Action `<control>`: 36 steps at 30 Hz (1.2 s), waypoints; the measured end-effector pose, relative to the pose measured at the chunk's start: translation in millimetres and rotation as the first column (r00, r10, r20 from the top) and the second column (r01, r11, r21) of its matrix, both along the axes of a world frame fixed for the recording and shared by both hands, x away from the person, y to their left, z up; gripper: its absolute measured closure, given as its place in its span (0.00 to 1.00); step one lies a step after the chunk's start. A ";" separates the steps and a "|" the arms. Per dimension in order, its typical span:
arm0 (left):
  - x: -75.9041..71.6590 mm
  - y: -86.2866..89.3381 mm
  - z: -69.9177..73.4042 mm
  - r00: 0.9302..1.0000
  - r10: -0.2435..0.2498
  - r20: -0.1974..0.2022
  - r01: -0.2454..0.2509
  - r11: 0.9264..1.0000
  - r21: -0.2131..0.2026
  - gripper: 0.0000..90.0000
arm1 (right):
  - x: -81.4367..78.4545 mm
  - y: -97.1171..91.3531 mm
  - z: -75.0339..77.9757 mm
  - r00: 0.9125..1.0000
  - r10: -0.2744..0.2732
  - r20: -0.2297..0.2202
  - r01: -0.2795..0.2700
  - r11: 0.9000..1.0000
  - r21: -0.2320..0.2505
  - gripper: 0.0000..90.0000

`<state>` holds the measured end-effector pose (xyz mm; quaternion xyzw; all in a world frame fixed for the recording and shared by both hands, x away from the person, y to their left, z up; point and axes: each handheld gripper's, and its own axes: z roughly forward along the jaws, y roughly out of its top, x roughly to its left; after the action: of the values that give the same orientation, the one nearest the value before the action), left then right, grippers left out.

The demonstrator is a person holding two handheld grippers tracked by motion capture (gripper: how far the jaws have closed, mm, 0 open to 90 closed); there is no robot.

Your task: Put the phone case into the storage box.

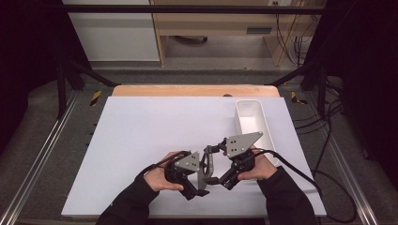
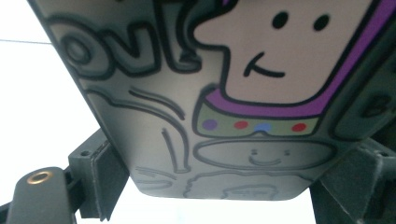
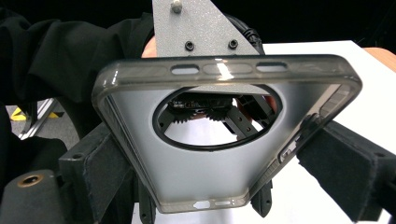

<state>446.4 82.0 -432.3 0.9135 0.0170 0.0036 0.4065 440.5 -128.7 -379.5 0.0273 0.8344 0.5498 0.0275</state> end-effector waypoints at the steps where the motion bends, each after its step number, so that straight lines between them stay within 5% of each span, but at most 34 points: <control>1: 0.0 -0.1 -0.1 1.000 0.000 -0.001 0.000 1.000 0.000 0.12 | 0.1 -0.1 0.0 1.000 0.001 -0.001 -0.001 1.000 0.001 0.13; 23: -1.8 1.4 -0.4 1.000 0.014 0.016 -0.014 1.000 0.005 0.08 | 0.9 -2.5 2.5 1.000 0.010 -0.008 -0.010 1.000 -0.003 0.13; 36: 0.0 25.8 6.2 0.995 0.095 0.024 -0.093 0.994 -0.057 0.05 | 3.3 -11.2 10.2 0.999 -0.051 0.017 0.051 0.999 -0.008 0.13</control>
<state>446.4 107.8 -426.0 0.8997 0.0548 0.0345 0.4316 443.8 -140.0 -369.3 0.0438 0.8355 0.5456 0.0488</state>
